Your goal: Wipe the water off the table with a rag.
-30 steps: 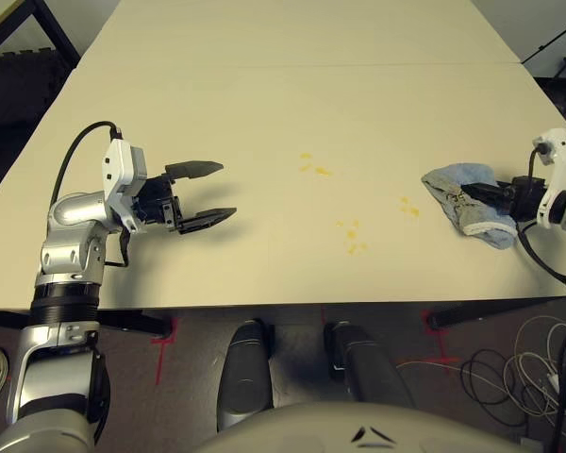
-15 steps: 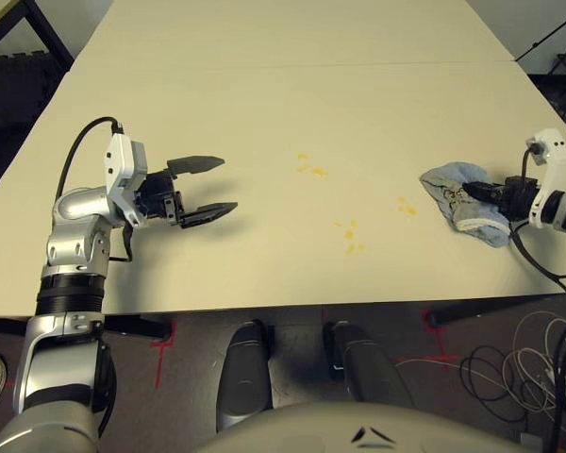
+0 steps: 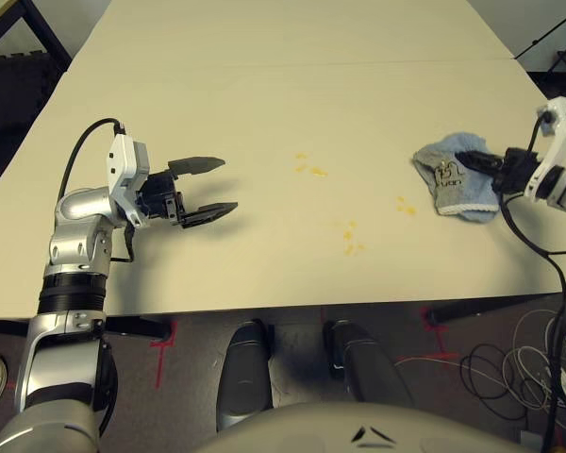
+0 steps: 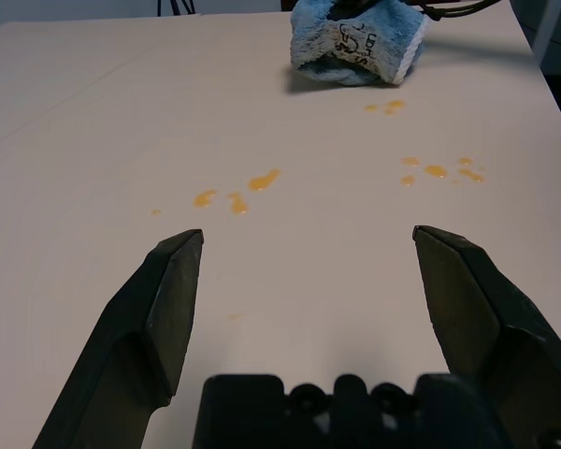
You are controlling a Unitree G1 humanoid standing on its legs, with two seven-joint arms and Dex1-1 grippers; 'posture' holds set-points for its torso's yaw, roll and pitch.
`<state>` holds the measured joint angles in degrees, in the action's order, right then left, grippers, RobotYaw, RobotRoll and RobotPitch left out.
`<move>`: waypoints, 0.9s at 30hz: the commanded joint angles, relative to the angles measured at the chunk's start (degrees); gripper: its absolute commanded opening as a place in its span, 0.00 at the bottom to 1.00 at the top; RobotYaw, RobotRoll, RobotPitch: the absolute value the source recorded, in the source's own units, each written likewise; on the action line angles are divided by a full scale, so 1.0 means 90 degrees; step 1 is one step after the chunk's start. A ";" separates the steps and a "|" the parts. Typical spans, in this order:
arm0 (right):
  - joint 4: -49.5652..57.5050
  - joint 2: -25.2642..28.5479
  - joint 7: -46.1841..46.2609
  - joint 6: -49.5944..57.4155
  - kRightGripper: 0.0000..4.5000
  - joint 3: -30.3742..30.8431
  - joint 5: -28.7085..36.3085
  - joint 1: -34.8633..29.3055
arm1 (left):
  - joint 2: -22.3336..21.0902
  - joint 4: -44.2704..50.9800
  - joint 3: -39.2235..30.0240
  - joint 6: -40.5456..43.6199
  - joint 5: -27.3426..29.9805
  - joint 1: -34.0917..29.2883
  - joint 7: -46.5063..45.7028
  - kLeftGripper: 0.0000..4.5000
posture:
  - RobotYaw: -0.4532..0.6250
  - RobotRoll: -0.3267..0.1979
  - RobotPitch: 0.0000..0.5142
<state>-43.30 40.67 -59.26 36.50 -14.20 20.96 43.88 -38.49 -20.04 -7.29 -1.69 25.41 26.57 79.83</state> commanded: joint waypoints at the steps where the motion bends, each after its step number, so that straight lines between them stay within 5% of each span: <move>1: 0.0588 0.0047 -0.0181 0.0424 0.03 0.0127 0.0167 -0.0263 | -0.0114 0.0186 0.0013 -0.0001 -0.0049 -0.0132 -0.0001 1.00 | 0.54 0.62 0.37; 27: 0.2980 -0.1309 0.0280 0.1782 0.03 0.1109 0.0484 -0.2095 | -0.0190 0.0449 -0.0002 -0.0077 -0.0032 -0.0547 -0.0009 1.00 | 0.56 0.62 0.40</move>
<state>-15.83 30.88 -57.16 49.49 -8.15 24.54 27.76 -39.71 -16.60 -7.84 -2.19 25.45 22.17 79.29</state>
